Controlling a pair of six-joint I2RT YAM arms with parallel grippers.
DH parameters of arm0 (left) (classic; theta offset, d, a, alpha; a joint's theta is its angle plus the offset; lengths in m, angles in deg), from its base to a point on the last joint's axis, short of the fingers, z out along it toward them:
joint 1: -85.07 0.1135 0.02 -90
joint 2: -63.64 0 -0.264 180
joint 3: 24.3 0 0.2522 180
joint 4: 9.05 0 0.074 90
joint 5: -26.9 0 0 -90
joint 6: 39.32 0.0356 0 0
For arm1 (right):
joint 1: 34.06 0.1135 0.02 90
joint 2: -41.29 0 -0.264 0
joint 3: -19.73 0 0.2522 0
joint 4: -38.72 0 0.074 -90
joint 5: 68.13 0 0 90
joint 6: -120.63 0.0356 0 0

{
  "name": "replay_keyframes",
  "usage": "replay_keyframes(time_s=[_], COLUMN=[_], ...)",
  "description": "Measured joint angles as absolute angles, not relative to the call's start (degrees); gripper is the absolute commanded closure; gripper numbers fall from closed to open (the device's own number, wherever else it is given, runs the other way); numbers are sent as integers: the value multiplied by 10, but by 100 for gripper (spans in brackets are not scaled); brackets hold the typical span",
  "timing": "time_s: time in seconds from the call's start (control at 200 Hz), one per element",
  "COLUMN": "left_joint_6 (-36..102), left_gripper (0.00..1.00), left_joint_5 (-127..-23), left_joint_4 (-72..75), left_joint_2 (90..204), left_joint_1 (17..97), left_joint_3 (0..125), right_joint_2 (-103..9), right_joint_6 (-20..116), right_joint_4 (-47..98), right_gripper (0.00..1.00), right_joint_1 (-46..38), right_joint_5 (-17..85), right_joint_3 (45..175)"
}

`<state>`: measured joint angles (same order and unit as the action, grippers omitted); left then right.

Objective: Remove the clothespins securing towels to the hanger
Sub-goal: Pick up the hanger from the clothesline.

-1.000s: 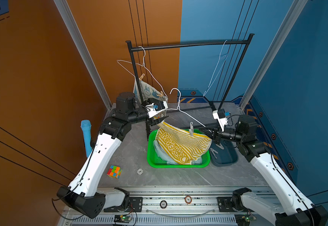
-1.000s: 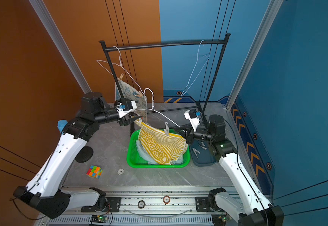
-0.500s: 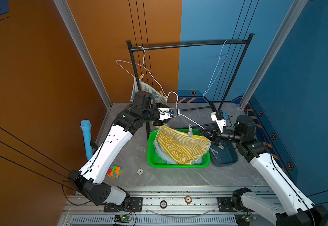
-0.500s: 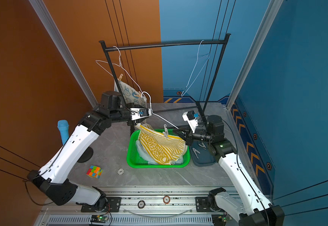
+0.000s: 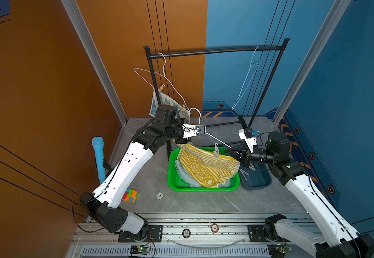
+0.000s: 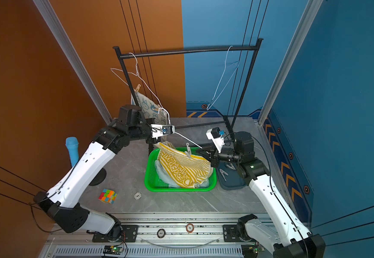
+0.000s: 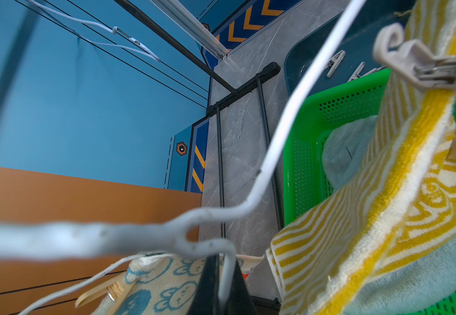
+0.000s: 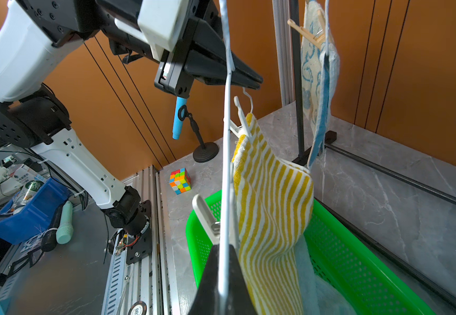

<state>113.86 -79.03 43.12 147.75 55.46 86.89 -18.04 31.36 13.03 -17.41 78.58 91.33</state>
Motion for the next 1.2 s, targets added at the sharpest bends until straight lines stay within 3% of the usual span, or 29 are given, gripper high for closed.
replay_keyframes(time_s=[0.265, 0.601, 0.861, 1.196], left_joint_6=[1143, 1078, 986, 932], left_gripper=[100, 100, 100, 100], left_joint_5=[-732, -655, -616, -615], left_joint_4=[437, 464, 498, 508], left_joint_2=[1477, 1466, 1440, 1412], left_joint_1=[522, 483, 465, 462], left_joint_3=[859, 852, 852, 837], right_joint_2=[-171, -135, -132, -109], right_joint_6=[275, 168, 48, -48], right_joint_4=[68, -49, -115, -81], right_gripper=[53, 18, 0, 0], right_joint_1=[-162, -79, 60, 152], right_joint_5=[734, 576, 379, 223], right_joint_3=[962, 1022, 1027, 963])
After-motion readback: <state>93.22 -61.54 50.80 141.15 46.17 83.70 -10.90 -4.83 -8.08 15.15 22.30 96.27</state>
